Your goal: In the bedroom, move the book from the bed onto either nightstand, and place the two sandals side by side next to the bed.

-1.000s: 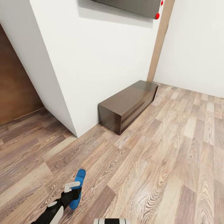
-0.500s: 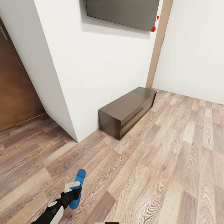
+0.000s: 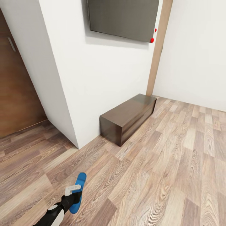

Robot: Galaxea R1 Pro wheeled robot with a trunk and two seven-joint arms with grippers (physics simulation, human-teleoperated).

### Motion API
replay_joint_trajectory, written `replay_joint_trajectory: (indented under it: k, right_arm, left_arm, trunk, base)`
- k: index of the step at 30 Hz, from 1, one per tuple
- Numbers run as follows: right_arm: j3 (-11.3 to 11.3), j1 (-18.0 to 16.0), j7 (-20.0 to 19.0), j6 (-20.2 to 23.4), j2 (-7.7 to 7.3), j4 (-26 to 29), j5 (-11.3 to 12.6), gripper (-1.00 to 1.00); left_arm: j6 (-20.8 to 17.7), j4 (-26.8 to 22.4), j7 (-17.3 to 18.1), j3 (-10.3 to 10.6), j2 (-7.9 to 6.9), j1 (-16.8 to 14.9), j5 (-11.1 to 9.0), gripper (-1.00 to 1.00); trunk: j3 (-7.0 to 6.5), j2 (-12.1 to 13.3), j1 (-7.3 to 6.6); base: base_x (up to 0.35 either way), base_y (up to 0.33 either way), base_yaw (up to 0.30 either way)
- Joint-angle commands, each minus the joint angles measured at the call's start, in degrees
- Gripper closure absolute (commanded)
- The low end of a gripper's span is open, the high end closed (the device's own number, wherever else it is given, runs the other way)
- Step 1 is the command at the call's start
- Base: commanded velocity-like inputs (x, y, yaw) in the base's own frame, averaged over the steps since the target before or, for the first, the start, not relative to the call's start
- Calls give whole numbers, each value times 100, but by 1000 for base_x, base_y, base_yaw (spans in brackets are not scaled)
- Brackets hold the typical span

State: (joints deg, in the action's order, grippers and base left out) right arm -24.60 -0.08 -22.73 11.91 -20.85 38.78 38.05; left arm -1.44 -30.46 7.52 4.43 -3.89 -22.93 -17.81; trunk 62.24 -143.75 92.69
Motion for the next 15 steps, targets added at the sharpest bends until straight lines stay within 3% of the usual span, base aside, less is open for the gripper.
replay_joint_trajectory:
  k: [1, 12, 15]
  right_arm:
    - [-18, -1, -18, 57, 2, 6, 54, -100]
    - [-4, -1, -16, 52, 2, 0, 50, -100]
    - [44, -1, -14, 48, 13, -10, -54, -100]
  left_arm:
    - [-15, 1, -5, 32, -7, -1, -57, 100]
    - [2, 32, -5, 33, 2, -1, -56, 100]
    - [70, 36, -6, 38, 8, -1, -61, 100]
  trunk:
    - [-18, 0, -3]
    - [-262, 15, -32]
    - [-329, 19, -39]
  base:
    - [0, 0, 0]
    - [0, 0, 0]
    - [0, 0, 0]
